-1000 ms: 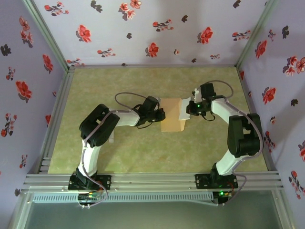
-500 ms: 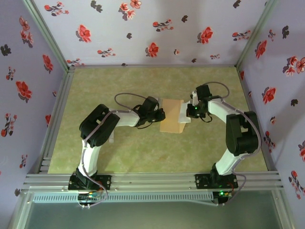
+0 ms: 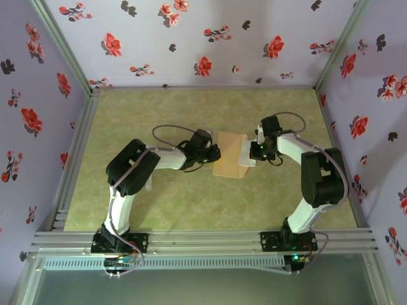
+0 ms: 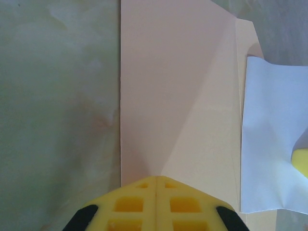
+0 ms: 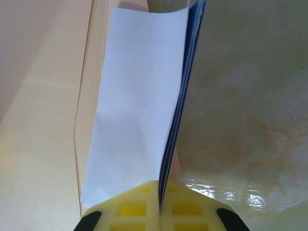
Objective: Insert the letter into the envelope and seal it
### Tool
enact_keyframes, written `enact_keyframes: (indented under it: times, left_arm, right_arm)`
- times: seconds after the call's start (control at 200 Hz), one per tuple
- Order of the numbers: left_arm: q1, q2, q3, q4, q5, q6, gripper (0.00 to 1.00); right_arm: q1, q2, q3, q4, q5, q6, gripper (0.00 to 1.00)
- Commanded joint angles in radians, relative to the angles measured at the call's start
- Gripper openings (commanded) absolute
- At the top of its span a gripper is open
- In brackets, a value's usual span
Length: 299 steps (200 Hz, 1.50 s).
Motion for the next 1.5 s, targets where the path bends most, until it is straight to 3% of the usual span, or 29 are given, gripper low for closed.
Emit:
enact_keyframes:
  times: [0.0,0.455,0.995,1.49]
  left_arm:
    - [-0.010,0.015,-0.032,-0.068,-0.027,-0.024,0.00]
    - [-0.015,0.021,-0.029,-0.061,-0.032,-0.048,0.00]
    - [-0.016,0.019,-0.041,-0.057,-0.030,-0.048,0.00]
    - [-0.019,0.015,-0.047,-0.053,-0.050,-0.102,0.00]
  right_arm:
    - [0.017,-0.034,-0.045,0.033,0.009,0.038,0.00]
    - [0.045,-0.019,-0.079,0.102,-0.039,0.160,0.00]
    - [0.026,-0.074,0.014,-0.071,0.125,0.057,0.00]
    - [0.055,-0.088,-0.083,0.050,0.106,0.082,0.00]
